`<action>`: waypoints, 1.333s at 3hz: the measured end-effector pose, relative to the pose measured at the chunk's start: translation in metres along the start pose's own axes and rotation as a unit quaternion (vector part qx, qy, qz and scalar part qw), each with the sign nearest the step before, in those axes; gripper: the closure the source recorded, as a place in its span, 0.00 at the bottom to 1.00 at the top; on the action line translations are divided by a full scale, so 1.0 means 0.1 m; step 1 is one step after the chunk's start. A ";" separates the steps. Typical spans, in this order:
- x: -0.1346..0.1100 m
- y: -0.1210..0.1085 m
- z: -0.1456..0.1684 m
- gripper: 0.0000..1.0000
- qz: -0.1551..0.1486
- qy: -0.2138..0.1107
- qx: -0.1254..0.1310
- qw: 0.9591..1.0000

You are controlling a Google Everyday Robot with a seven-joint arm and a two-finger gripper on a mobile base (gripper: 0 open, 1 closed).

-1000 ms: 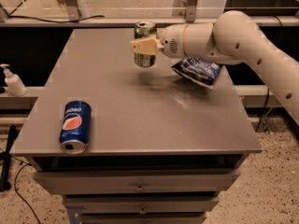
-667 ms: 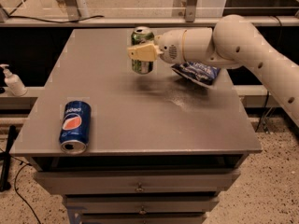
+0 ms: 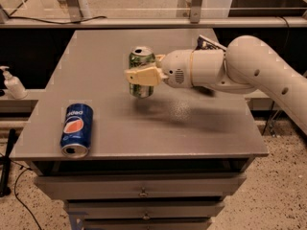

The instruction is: Move green can near pepsi can

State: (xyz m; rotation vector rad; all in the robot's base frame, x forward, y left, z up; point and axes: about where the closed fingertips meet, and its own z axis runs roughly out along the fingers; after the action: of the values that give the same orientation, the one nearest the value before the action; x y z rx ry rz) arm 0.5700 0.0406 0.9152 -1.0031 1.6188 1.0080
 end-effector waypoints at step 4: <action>0.49 1.14 0.04 1.00 -0.051 -0.026 -0.118 0.991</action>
Offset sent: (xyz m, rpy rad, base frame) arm -0.1027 0.0114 -0.0248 0.0605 -0.0968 0.1896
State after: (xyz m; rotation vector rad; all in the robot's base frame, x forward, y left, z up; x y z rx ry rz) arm 0.4539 0.0743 0.8852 -1.1948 1.4138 1.1643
